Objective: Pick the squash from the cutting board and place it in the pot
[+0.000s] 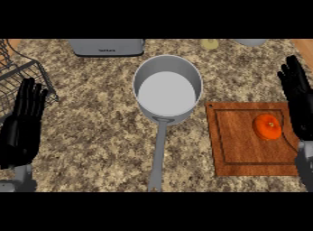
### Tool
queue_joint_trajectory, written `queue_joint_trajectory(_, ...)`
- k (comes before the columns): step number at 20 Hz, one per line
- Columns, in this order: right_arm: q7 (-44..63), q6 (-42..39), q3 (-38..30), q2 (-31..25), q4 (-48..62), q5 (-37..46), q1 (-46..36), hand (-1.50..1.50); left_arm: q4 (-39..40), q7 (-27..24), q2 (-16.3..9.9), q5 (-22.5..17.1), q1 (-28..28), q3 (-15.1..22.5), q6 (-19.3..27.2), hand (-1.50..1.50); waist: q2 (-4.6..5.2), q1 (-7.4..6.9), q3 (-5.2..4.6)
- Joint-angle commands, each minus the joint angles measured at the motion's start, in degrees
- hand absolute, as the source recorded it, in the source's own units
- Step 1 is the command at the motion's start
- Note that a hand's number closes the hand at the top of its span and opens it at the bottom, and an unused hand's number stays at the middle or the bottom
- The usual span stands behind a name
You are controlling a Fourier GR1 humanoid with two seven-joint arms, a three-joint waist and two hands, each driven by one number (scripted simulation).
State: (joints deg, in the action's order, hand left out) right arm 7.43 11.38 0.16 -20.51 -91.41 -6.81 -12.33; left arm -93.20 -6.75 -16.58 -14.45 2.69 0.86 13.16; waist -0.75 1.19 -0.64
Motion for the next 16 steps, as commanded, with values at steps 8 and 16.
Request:
queue_joint_trajectory(8, -12.38, -37.44, 17.27, -10.91, -9.23, -0.60, -10.30, 1.50, 2.70, 7.88, 0.87, 0.01, 0.92, 7.33, -3.81, 0.00, 0.55, -3.55, 1.01)
queue_joint_trajectory(16, -44.52, -61.00, 1.35, -21.04, 1.14, -11.47, -5.61, -1.50, 0.97, 15.12, 1.66, -0.82, 2.44, 8.31, -1.96, 0.00, 1.63, -1.45, 1.38)
